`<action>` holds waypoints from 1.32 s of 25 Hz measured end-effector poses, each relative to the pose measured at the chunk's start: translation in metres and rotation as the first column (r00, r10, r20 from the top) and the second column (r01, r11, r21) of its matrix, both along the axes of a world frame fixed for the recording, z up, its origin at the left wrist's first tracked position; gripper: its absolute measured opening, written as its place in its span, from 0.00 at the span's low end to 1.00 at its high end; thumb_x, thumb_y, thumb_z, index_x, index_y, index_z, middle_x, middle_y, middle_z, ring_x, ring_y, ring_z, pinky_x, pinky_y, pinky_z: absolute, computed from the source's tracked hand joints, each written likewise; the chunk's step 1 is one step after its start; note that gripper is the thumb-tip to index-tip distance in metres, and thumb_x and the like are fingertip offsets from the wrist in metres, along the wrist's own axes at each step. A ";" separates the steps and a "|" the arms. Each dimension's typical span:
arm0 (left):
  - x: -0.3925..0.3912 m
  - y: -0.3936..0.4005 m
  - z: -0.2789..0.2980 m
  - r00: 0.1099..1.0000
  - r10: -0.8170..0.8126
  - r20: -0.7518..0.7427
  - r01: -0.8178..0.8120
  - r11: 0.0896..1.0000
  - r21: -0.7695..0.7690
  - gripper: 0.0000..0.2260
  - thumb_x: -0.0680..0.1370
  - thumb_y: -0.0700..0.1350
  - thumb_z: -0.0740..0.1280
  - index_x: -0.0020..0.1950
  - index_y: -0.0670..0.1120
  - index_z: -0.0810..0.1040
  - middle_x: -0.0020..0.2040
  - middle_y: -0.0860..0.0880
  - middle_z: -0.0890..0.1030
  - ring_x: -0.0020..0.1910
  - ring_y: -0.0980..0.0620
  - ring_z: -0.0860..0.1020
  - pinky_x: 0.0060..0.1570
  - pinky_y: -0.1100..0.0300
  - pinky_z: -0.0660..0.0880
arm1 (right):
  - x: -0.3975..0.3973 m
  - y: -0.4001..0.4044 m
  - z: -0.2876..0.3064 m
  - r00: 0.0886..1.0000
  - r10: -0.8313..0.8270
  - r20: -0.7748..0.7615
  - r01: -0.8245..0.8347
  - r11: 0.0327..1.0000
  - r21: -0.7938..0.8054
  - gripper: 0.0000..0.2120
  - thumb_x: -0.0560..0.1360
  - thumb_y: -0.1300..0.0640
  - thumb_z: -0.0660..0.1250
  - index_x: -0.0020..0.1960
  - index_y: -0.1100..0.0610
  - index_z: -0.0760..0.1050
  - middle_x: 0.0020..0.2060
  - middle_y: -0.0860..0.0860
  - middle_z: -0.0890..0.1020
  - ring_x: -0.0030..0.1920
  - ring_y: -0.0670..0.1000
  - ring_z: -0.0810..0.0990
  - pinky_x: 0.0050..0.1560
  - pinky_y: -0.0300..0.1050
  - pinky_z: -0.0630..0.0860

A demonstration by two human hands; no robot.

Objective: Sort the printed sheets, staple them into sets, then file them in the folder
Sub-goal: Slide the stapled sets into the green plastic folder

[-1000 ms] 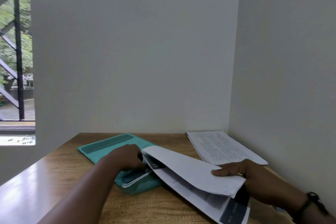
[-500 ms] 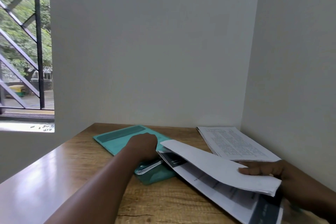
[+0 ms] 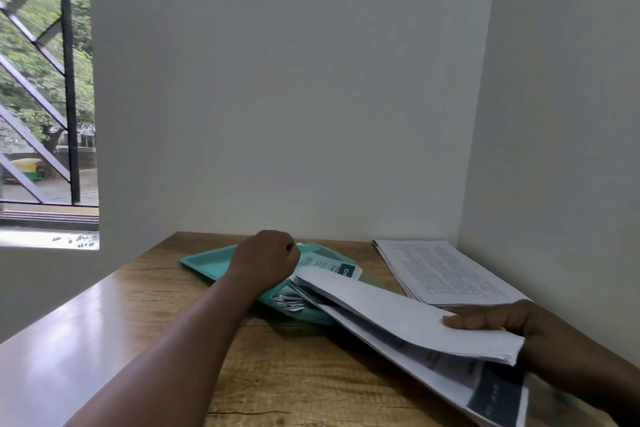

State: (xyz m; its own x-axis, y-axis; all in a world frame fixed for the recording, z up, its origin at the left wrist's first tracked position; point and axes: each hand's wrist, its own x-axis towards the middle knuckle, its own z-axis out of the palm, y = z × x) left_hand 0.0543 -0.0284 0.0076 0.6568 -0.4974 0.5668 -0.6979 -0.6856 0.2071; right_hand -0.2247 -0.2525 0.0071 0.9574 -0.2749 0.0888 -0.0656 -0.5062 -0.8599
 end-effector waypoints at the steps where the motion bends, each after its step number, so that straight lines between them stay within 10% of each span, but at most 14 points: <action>1: -0.002 -0.001 0.001 1.000 -0.013 0.016 0.013 1.000 0.000 0.15 0.80 0.51 0.58 0.51 0.47 0.82 0.50 0.50 0.83 0.46 0.50 0.80 0.41 0.58 0.73 | 0.006 0.004 0.002 1.000 -0.025 -0.011 0.025 1.000 -0.016 0.18 0.75 0.68 0.67 0.48 0.46 0.85 0.50 0.40 0.85 0.51 0.41 0.82 0.51 0.33 0.77; 6: -0.014 -0.010 0.001 0.989 -0.049 0.141 0.047 0.999 0.013 0.15 0.81 0.52 0.56 0.53 0.48 0.81 0.53 0.51 0.81 0.51 0.50 0.79 0.47 0.56 0.73 | 0.054 0.032 0.006 0.991 -0.124 -0.059 0.129 0.988 0.083 0.15 0.75 0.73 0.60 0.49 0.61 0.83 0.45 0.61 0.85 0.50 0.63 0.82 0.53 0.58 0.78; 10: -0.012 -0.010 0.002 0.984 -0.079 0.158 0.076 0.997 0.023 0.15 0.81 0.52 0.56 0.53 0.48 0.81 0.52 0.51 0.81 0.50 0.50 0.79 0.46 0.57 0.74 | 0.097 0.043 0.012 0.964 -0.258 -0.065 0.264 0.898 0.352 0.11 0.73 0.73 0.60 0.53 0.65 0.77 0.46 0.63 0.83 0.45 0.62 0.82 0.39 0.51 0.80; 13: -0.011 -0.009 0.002 0.986 -0.056 0.157 0.064 0.997 -0.045 0.15 0.81 0.52 0.57 0.54 0.48 0.81 0.52 0.52 0.81 0.49 0.51 0.79 0.45 0.58 0.73 | 0.114 0.046 0.006 0.963 -0.271 -0.001 0.241 0.857 0.455 0.10 0.76 0.55 0.67 0.54 0.59 0.79 0.46 0.58 0.85 0.48 0.60 0.83 0.48 0.54 0.80; 16: -0.013 -0.009 0.003 0.989 -0.001 0.145 0.021 0.991 -0.132 0.15 0.81 0.52 0.57 0.54 0.48 0.80 0.53 0.52 0.81 0.50 0.51 0.79 0.46 0.58 0.72 | 0.113 0.052 -0.007 0.935 -0.297 0.191 0.279 0.953 0.118 0.12 0.75 0.42 0.66 0.48 0.49 0.80 0.40 0.48 0.85 0.42 0.48 0.83 0.44 0.42 0.77; 19: -0.016 -0.009 0.006 0.994 0.034 0.106 -0.005 0.965 -0.262 0.13 0.81 0.51 0.58 0.53 0.47 0.81 0.53 0.51 0.82 0.52 0.49 0.79 0.49 0.56 0.72 | 0.113 0.049 -0.017 0.833 -0.327 0.447 0.402 0.912 -0.083 0.05 0.79 0.51 0.62 0.54 0.43 0.73 0.43 0.41 0.80 0.43 0.40 0.77 0.37 0.36 0.71; 23: -0.021 -0.010 0.008 0.997 0.026 0.070 -0.005 0.959 -0.283 0.13 0.80 0.51 0.59 0.53 0.48 0.81 0.53 0.51 0.82 0.51 0.49 0.79 0.49 0.57 0.72 | 0.117 0.047 -0.025 0.870 -0.364 0.333 0.398 0.917 -0.036 0.15 0.77 0.66 0.60 0.49 0.49 0.81 0.45 0.42 0.82 0.46 0.43 0.78 0.37 0.33 0.70; 28: -0.022 -0.011 -0.002 0.987 -0.151 -0.053 0.154 0.986 0.068 0.17 0.76 0.62 0.63 0.58 0.55 0.78 0.59 0.56 0.78 0.58 0.54 0.75 0.53 0.58 0.71 | 0.116 0.040 -0.021 0.884 -0.467 -0.019 0.345 0.625 0.700 0.12 0.76 0.74 0.56 0.48 0.62 0.75 0.44 0.64 0.80 0.43 0.63 0.80 0.42 0.55 0.79; 33: -0.028 -0.022 -0.013 0.991 -0.084 -0.106 0.110 0.956 0.271 0.30 0.73 0.64 0.67 0.71 0.55 0.66 0.70 0.56 0.70 0.66 0.52 0.71 0.62 0.56 0.69 | 0.124 0.036 -0.026 0.889 -0.412 -0.199 0.426 0.590 0.686 0.07 0.77 0.70 0.56 0.51 0.65 0.71 0.45 0.65 0.81 0.44 0.63 0.81 0.46 0.58 0.80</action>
